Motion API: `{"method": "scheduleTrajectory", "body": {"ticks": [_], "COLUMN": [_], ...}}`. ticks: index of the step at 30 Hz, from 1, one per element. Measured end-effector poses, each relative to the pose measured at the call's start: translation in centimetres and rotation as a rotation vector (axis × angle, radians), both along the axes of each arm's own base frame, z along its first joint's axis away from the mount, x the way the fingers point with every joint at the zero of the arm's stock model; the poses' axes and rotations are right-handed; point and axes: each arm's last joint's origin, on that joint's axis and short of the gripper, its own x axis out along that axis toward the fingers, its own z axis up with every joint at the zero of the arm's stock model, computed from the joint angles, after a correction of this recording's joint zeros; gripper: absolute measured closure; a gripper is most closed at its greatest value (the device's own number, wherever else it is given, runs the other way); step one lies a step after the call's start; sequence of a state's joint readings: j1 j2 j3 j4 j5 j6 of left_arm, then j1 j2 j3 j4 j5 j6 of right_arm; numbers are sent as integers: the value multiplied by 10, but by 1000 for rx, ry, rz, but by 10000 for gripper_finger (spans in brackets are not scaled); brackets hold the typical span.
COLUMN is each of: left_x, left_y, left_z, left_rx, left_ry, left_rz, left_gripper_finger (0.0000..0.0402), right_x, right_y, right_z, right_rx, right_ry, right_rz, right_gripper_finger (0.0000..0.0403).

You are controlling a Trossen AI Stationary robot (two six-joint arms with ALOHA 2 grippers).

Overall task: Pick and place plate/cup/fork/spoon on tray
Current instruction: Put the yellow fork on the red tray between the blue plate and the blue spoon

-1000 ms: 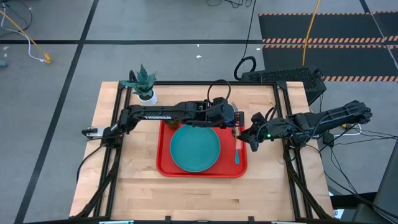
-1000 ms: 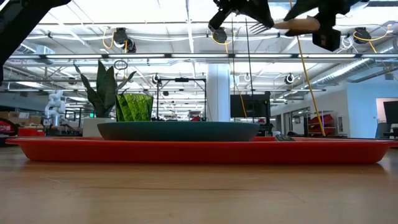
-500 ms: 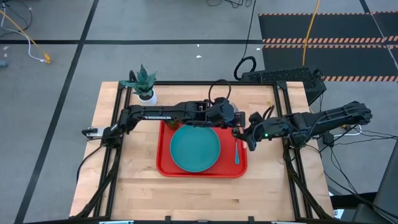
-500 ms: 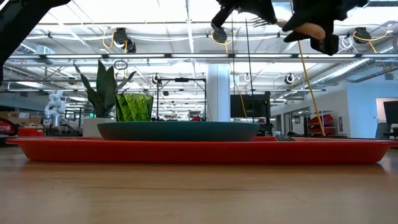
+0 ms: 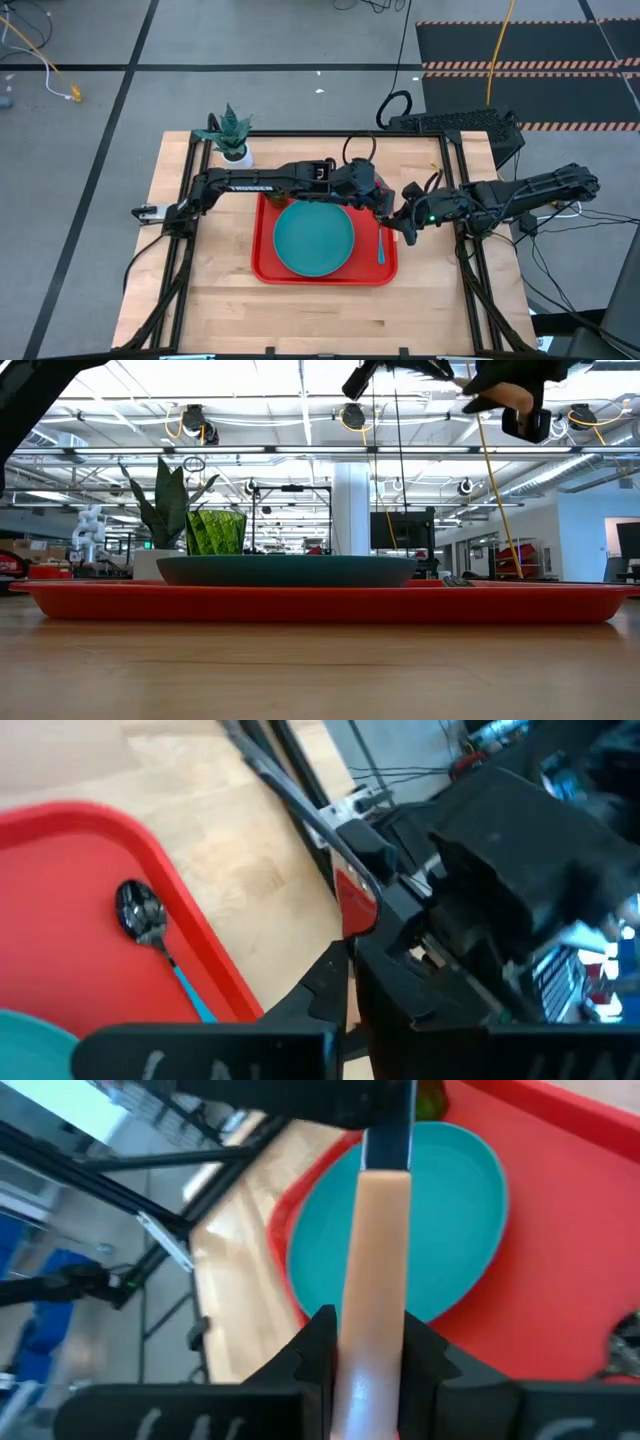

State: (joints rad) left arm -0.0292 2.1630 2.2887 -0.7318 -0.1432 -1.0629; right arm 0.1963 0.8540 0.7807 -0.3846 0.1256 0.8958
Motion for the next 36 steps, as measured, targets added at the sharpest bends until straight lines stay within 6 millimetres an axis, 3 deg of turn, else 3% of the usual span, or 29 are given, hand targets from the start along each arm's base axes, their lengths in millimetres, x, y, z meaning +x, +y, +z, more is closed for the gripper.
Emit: {"method": "scheduleTrajectory", "body": {"ticks": [11,20,28,36], "left_x": [-22,-15,-17,-18], "left_y": [10,9,9,10], "left_z": [36,55,90,97], "left_rx": [180,279,391,314], "left_ry": [-53,-240,-533,-625], "left_rz": [-143,-193,-230,-330], "left_gripper_finger": [343,339,339,339], "right_x": [-12,-12,-16,-17], "right_y": [0,5,5,5], "right_z": [35,60,57,43], "right_rx": [125,262,421,478], "right_ry": [-299,-582,-888,-904], "right_rz": [69,231,278,285], "right_gripper_finger": [357,357,357,357]}}
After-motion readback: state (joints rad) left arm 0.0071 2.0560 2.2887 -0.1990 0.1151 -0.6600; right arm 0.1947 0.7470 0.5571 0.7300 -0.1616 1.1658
